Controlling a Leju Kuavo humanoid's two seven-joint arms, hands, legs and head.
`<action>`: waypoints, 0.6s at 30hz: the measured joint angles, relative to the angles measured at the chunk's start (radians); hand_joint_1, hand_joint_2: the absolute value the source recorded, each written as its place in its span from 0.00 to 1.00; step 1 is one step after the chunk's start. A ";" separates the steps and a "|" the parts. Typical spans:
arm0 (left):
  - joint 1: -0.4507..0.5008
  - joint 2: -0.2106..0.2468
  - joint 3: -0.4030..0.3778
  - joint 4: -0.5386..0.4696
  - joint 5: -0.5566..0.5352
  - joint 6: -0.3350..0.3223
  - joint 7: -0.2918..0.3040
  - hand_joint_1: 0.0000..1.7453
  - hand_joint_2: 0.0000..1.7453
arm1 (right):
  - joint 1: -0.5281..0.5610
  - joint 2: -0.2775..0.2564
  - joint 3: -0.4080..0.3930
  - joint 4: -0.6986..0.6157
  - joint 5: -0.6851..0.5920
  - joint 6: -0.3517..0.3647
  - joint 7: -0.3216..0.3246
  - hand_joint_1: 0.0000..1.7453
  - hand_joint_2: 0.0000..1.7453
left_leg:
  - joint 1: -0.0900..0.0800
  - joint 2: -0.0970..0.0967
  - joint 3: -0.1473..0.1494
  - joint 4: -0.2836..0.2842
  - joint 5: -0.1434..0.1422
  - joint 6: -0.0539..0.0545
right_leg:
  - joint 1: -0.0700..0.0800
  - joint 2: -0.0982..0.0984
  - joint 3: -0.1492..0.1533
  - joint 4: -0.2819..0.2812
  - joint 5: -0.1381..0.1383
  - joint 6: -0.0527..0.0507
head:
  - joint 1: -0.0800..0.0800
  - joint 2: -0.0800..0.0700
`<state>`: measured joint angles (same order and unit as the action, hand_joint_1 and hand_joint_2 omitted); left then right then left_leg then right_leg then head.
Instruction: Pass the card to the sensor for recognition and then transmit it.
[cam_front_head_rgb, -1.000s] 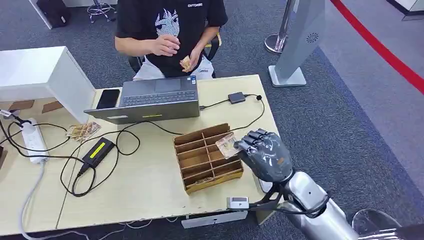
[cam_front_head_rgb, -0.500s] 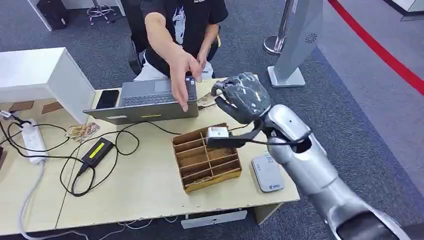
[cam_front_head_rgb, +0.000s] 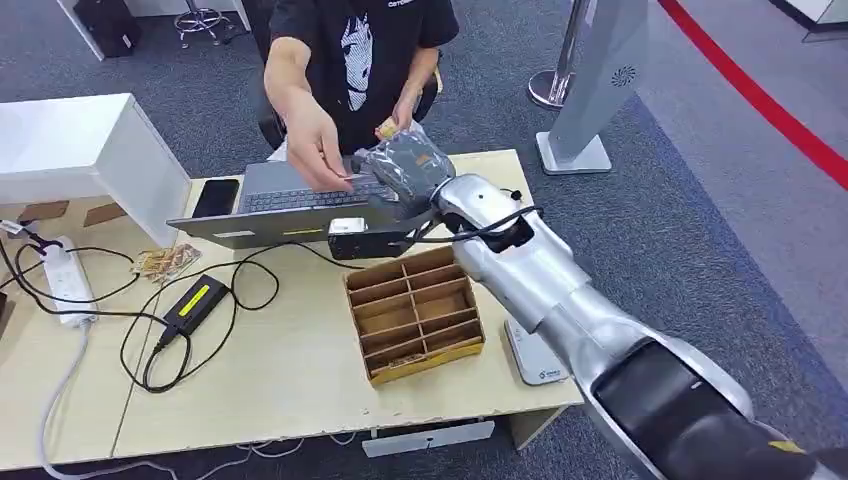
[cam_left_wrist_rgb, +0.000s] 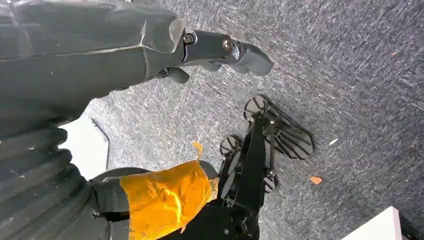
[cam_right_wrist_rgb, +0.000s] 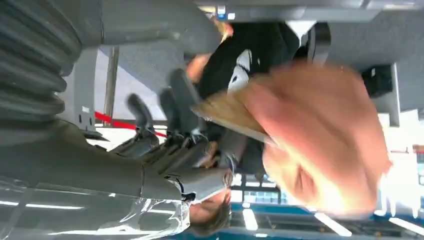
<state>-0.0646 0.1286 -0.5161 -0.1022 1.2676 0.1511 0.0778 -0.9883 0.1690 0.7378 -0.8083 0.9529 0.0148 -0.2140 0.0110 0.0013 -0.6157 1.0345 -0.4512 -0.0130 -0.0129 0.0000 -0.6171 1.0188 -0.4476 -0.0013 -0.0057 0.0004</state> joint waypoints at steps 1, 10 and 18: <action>0.000 0.000 0.000 0.000 0.002 0.000 0.000 0.00 1.00 | 0.000 0.003 0.004 0.009 -0.009 -0.008 -0.006 0.00 0.00 | 0.000 0.000 0.000 0.000 0.000 0.000 | 0.000 0.000 0.000 0.000 0.000 0.000 | 0.000 0.000; 0.002 0.001 -0.011 0.000 0.028 0.009 0.000 0.00 1.00 | 0.054 -0.024 0.002 -0.034 -0.138 -0.046 -0.095 0.00 0.00 | 0.000 0.000 0.000 0.000 0.000 0.000 | 0.000 0.000 0.000 -0.001 0.000 0.000 | 0.000 0.000; -0.020 -0.229 -0.079 0.027 0.036 0.217 -0.110 0.00 1.00 | 0.440 -0.178 -0.144 -0.458 -0.101 -0.123 -0.065 0.00 1.00 | -0.005 -0.011 0.003 0.002 -0.006 0.009 | -0.004 -0.011 0.008 -0.005 -0.006 0.009 | 0.001 0.000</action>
<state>-0.0847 -0.1007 -0.5950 -0.0756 1.3034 0.3684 -0.0319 -0.5483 -0.0094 0.5938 -1.2661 0.8516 -0.1085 -0.2786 0.0057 -0.0093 -0.6131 1.0367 -0.4573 -0.0036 -0.0164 -0.0112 -0.6087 1.0142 -0.4532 0.0078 -0.0046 0.0000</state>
